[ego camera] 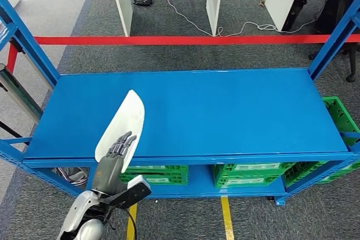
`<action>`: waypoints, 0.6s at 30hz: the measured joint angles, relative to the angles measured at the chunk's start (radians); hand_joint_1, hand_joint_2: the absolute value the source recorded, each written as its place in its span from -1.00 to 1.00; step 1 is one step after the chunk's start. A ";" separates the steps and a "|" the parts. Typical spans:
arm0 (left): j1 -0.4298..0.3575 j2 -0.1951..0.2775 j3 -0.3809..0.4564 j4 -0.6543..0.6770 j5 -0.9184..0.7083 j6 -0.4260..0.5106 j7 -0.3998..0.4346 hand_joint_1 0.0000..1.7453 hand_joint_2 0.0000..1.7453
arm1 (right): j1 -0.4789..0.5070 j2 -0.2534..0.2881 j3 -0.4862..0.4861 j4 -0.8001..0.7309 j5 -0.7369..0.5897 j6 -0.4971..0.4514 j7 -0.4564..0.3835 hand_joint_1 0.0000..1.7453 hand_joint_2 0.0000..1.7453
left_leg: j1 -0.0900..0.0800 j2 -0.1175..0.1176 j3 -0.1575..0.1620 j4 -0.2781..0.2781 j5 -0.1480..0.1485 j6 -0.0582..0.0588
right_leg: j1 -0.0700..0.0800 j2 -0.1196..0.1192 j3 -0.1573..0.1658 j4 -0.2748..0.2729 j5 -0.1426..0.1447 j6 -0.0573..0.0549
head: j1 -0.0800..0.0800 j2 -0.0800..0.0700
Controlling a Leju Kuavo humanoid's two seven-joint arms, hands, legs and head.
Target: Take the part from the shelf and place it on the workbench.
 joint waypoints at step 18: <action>-0.081 -0.020 0.002 0.111 -0.154 0.008 0.099 -1.00 1.00 | -0.010 -0.014 -0.005 0.018 0.030 -0.003 0.000 -1.00 1.00 | 0.000 0.000 0.001 0.000 0.000 0.000 | 0.000 0.000 0.000 0.000 0.000 0.000 | 0.000 0.000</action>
